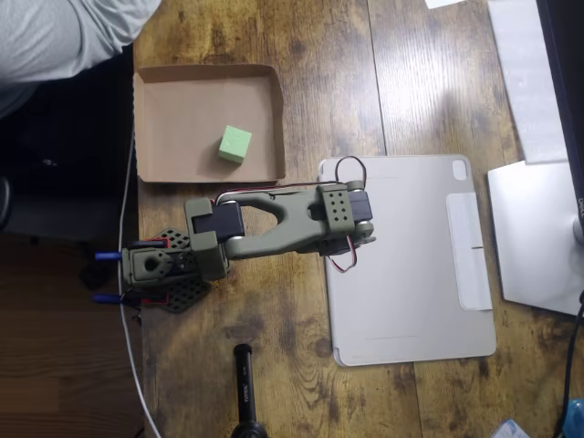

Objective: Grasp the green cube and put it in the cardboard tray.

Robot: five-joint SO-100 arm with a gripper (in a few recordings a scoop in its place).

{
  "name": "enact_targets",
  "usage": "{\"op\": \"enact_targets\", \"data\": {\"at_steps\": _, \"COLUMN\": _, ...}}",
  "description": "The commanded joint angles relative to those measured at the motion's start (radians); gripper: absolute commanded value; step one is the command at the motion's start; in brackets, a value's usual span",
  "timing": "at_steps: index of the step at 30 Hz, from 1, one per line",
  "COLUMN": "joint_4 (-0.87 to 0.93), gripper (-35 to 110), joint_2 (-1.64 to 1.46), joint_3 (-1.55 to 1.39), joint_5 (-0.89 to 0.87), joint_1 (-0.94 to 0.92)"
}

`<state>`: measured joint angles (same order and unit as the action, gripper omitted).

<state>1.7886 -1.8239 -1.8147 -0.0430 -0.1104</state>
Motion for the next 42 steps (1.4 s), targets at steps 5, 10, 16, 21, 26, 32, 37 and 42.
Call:
{"op": "enact_targets", "data": {"at_steps": 5, "joint_4": 0.012, "gripper": 0, "joint_2": -0.021, "joint_3": 0.002, "joint_5": -0.011, "joint_1": -0.008}}
{"op": "enact_targets", "data": {"at_steps": 10, "joint_4": 0.012, "gripper": 0, "joint_2": -0.020, "joint_3": 0.002, "joint_5": -0.011, "joint_1": -0.008}}
{"op": "enact_targets", "data": {"at_steps": 16, "joint_4": 0.012, "gripper": 0, "joint_2": -0.020, "joint_3": 0.002, "joint_5": -0.011, "joint_1": -0.006}}
{"op": "enact_targets", "data": {"at_steps": 21, "joint_4": 0.012, "gripper": 0, "joint_2": -0.015, "joint_3": 0.000, "joint_5": -0.011, "joint_1": -0.006}}
{"op": "enact_targets", "data": {"at_steps": 26, "joint_4": 0.012, "gripper": 0, "joint_2": -0.017, "joint_3": 0.000, "joint_5": -0.011, "joint_1": -0.005}}
{"op": "enact_targets", "data": {"at_steps": 32, "joint_4": 0.012, "gripper": 0, "joint_2": -0.014, "joint_3": 0.000, "joint_5": -0.011, "joint_1": -0.003}}
{"op": "enact_targets", "data": {"at_steps": 37, "joint_4": 0.012, "gripper": 0, "joint_2": -0.011, "joint_3": 0.000, "joint_5": -0.009, "joint_1": -0.003}}
{"op": "enact_targets", "data": {"at_steps": 42, "joint_4": 0.012, "gripper": 0, "joint_2": -0.012, "joint_3": 0.000, "joint_5": -0.009, "joint_1": -0.003}}
